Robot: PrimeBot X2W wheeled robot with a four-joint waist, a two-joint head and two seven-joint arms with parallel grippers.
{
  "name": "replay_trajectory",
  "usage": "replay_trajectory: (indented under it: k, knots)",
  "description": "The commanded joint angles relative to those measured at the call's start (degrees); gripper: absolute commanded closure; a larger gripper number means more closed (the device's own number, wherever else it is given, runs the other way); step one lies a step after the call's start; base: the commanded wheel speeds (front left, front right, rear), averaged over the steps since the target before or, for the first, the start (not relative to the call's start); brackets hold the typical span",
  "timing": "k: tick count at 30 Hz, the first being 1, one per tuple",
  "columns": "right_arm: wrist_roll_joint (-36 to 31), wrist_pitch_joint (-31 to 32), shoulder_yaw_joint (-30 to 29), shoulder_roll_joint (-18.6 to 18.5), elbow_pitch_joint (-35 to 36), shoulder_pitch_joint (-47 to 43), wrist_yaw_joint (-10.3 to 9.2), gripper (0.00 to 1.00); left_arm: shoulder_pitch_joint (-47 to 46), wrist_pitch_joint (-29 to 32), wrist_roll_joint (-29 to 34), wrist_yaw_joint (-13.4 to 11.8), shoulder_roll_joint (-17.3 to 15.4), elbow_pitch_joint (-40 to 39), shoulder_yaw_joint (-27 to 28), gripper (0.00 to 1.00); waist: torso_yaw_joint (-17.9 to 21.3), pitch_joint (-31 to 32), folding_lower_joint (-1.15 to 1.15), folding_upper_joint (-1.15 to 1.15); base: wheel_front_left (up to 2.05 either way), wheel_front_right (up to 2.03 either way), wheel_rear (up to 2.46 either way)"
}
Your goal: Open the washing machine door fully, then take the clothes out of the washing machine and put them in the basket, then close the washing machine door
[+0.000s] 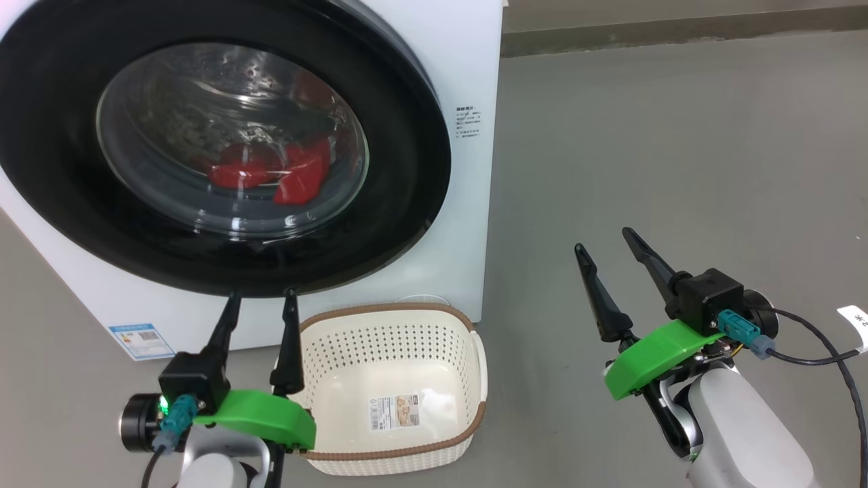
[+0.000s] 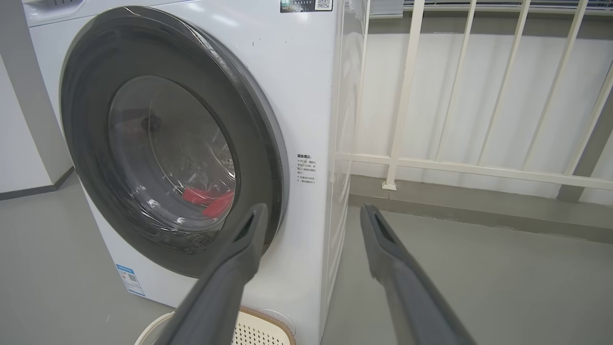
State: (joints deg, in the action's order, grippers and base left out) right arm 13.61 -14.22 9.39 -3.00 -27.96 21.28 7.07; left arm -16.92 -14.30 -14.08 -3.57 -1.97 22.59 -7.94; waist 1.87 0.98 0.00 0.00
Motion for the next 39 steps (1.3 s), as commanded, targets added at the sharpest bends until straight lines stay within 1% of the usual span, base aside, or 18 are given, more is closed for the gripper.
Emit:
replay_trajectory:
  k: [1,12,13,14,18,21,23,28,29,37,39]
  knots:
    - [-0.5,-0.8,1.0,0.1,1.3,2.4,0.42,0.00,-2.1,-0.7,0.7,0.0,-0.9,-1.8,1.7,0.00,0.0,0.0,0.00,0.00,0.00,0.00,0.00]
    - [-0.5,-0.8,0.5,0.1,1.7,2.1,0.42,0.00,-1.5,-0.7,0.5,0.0,-0.9,-2.8,1.4,0.00,-0.2,-0.2,0.00,0.00,0.00,0.00,0.00]
    - [0.1,-0.8,0.8,0.1,1.5,2.1,0.42,0.54,-1.5,-0.7,0.5,0.0,-0.9,-2.9,1.3,0.00,-0.3,-0.2,0.00,0.00,0.00,0.00,0.00]
    - [0.3,-0.8,1.0,0.1,1.5,2.3,0.42,1.00,-1.6,-0.7,0.5,0.1,-0.9,-3.0,1.4,0.00,-0.3,-0.4,0.00,0.00,0.00,0.00,0.00]
    - [2.6,-0.8,1.2,0.1,1.8,3.2,0.42,1.00,-1.9,-0.7,0.2,0.2,-0.9,-3.8,1.0,0.00,-0.4,-1.0,0.00,0.00,0.00,0.00,0.00]
    - [5.6,-0.8,0.9,0.1,1.7,4.0,0.42,1.00,-2.3,-0.7,-0.1,0.3,-0.9,-4.6,0.7,0.00,-0.7,-1.6,0.00,0.00,0.00,0.00,0.00]
    - [8.7,-0.8,0.8,0.1,1.3,4.7,0.42,1.00,-2.5,-0.7,-0.3,0.3,-0.9,-5.3,0.3,0.00,-1.0,-2.4,0.00,0.00,0.00,0.00,0.00]
    - [22.0,-0.8,1.4,0.1,-0.4,7.6,0.42,1.00,-3.4,-0.7,-0.8,0.2,-0.9,-6.7,-0.5,0.00,-1.6,-4.9,0.00,0.00,0.00,0.00,0.00]
    - [22.0,-0.8,1.4,0.1,-0.4,7.6,0.42,1.00,-3.4,-0.7,-0.8,0.2,-0.9,-6.7,-0.5,0.00,-1.6,-4.9,0.00,0.00,0.00,0.00,0.00]
    - [40.6,-0.8,3.0,0.1,-2.9,14.2,0.42,1.00,-4.7,-0.7,-1.0,0.5,-0.9,-9.7,-1.1,0.00,-2.7,-9.2,0.00,0.00,0.00,0.00,0.00]
    - [45.8,0.3,3.0,0.1,-3.5,15.8,0.42,1.00,-5.0,-0.7,-1.0,0.7,-0.9,-10.4,-1.2,0.00,-3.1,-10.3,0.00,0.00,0.00,0.00,0.00]
